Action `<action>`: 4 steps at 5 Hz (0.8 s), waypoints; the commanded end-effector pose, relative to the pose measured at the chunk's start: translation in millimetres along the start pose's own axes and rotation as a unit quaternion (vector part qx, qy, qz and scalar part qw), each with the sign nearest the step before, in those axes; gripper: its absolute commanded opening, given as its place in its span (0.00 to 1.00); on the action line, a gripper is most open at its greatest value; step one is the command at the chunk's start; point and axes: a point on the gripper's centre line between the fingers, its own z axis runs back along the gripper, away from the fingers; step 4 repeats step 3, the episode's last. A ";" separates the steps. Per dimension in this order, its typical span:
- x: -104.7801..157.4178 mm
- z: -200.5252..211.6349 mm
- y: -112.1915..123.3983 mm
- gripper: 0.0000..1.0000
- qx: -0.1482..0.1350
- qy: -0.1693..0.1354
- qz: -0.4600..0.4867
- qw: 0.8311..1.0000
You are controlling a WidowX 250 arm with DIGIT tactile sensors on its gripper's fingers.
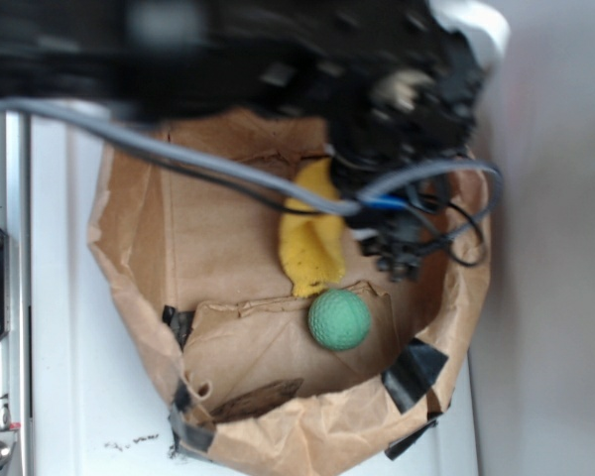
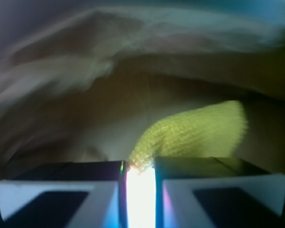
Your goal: Grab the yellow cloth.
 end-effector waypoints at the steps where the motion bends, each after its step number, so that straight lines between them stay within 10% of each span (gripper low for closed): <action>1: -36.2 74.5 18.4 0.00 -0.009 -0.028 -0.013 0.999; 4: -71.8 85.4 17.6 0.00 0.005 -0.038 -0.064 0.997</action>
